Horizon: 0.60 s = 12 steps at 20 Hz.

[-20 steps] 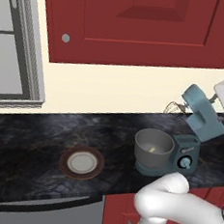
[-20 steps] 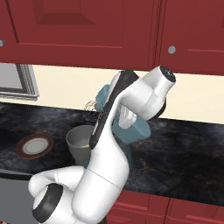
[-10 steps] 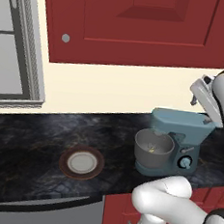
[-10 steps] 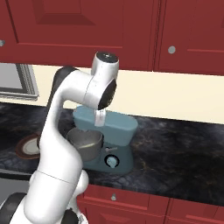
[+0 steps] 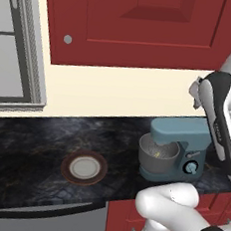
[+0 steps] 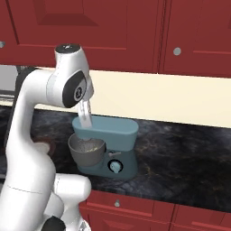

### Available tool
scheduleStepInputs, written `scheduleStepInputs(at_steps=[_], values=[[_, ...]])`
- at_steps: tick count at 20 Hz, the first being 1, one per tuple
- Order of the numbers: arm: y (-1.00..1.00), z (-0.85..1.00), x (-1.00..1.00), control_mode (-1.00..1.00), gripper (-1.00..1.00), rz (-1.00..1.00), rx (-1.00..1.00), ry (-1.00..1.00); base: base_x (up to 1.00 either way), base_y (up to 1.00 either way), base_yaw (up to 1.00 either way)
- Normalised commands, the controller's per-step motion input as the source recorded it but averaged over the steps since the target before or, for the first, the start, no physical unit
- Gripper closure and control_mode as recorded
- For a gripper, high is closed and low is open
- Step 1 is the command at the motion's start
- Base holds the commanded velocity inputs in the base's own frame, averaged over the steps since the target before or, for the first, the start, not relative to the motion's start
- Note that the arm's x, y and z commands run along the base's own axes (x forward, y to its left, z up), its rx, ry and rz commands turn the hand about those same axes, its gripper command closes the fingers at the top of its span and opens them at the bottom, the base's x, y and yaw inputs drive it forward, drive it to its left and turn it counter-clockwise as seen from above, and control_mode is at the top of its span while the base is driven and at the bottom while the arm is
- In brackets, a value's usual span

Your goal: Add butter and sugar cubes to the stand mixer bowl and then turn on the stand mixer to begin making frosting.

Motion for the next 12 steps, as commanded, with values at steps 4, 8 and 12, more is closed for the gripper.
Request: scheduleStepInputs(at_steps=[4, 8, 12], values=[[0.00, 0.00, -0.66, -1.00, -1.00, 0.00, -0.03, 0.00, 0.00, 0.00, 0.00], [0.03, 0.00, -0.61, -1.00, -1.00, 0.00, 0.00, 0.01, 0.00, 0.00, 0.00], [0.07, -0.05, -0.53, -1.00, -1.00, -0.15, 0.00, 0.02, 0.00, 0.00, 0.00]])
